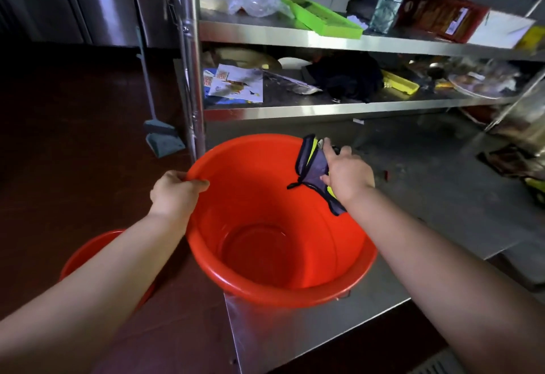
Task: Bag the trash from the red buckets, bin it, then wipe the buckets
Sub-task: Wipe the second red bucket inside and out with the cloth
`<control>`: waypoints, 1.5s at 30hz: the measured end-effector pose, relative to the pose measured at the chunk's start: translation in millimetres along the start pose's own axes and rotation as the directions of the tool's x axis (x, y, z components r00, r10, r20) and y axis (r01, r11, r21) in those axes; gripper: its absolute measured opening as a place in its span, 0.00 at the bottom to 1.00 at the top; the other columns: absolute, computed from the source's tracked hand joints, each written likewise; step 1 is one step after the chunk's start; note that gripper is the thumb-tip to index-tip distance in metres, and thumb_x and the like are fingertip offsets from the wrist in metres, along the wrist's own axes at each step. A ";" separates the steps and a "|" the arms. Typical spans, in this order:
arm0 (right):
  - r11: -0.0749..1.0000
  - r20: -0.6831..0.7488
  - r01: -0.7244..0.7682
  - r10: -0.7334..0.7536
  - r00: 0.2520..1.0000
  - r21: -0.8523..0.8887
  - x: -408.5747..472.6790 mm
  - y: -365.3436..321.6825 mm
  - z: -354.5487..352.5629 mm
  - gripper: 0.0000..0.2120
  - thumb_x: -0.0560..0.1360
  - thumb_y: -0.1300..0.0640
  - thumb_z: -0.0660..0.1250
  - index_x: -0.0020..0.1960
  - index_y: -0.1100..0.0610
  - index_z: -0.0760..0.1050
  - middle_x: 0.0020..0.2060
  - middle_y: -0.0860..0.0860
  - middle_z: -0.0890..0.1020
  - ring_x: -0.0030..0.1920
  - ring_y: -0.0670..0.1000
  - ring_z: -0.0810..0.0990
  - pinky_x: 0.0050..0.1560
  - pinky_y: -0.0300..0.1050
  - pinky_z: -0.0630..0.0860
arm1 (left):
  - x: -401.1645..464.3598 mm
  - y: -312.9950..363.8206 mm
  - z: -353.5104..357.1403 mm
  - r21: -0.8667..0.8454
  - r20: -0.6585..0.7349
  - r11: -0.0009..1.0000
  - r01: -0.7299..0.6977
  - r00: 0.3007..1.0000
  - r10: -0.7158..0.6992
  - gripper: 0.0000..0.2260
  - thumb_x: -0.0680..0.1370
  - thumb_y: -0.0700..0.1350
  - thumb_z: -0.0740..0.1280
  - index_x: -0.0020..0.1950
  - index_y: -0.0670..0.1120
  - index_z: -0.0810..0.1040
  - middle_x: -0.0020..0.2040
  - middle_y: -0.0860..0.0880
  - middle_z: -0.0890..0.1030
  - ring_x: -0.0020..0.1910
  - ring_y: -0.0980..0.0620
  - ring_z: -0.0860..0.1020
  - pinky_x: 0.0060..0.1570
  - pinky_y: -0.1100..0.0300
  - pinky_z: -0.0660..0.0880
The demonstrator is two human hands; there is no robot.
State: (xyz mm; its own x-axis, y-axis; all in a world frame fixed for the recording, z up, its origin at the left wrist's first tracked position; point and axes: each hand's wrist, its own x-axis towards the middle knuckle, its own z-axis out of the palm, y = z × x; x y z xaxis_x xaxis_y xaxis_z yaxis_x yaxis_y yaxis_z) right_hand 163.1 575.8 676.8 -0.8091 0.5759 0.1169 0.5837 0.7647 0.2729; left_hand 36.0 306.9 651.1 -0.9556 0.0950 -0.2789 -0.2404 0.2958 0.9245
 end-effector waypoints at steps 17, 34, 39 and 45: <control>0.945 -0.138 0.171 -0.137 0.981 0.278 -130.3 38.1 -24.2 0.16 0.76 0.56 0.60 0.62 0.50 0.73 0.58 0.56 0.73 0.54 0.59 0.76 0.39 0.39 0.68 | -110.6 -19.7 26.8 -0.048 -0.383 0.988 0.150 0.910 -0.157 0.15 0.71 0.49 0.68 0.57 0.47 0.76 0.56 0.42 0.76 0.61 0.40 0.69 0.58 0.44 0.69; 0.735 -0.731 0.655 -0.349 0.587 0.175 -223.3 51.4 -72.2 0.39 0.49 0.65 0.76 0.61 0.61 0.77 0.52 0.55 0.83 0.39 0.56 0.84 0.28 0.42 0.77 | -228.1 31.5 30.4 -0.176 0.592 0.948 -0.264 0.742 0.316 0.20 0.67 0.57 0.74 0.47 0.42 0.79 0.42 0.46 0.84 0.43 0.49 0.82 0.46 0.56 0.77; 0.674 -0.624 0.678 -0.402 0.670 0.293 -221.5 40.5 -73.5 0.59 0.49 0.53 0.82 0.74 0.57 0.57 0.65 0.55 0.74 0.60 0.52 0.76 0.54 0.34 0.70 | -225.6 36.3 18.2 -0.370 0.554 0.888 -0.274 0.702 0.448 0.10 0.71 0.29 0.68 0.44 0.43 0.73 0.34 0.49 0.77 0.30 0.56 0.76 0.30 0.65 0.74; 0.298 -0.388 0.470 -0.296 0.873 0.831 -213.3 28.1 -68.2 0.48 0.65 0.26 0.59 0.76 0.44 0.42 0.73 0.42 0.57 0.74 0.40 0.54 0.71 0.33 0.52 | -207.6 48.6 -22.3 -0.438 0.549 0.821 -0.367 0.614 0.567 0.15 0.72 0.26 0.65 0.46 0.46 0.75 0.33 0.54 0.78 0.31 0.59 0.76 0.31 0.68 0.74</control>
State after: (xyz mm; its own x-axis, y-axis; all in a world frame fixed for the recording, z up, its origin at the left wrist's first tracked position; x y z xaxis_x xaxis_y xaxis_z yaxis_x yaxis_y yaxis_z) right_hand 347.5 454.7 724.6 -0.9054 0.1640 0.3917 -0.1504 0.7389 -0.6569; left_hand 218.9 280.4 759.7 -0.6299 0.7476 0.2107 0.0783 -0.2088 0.9748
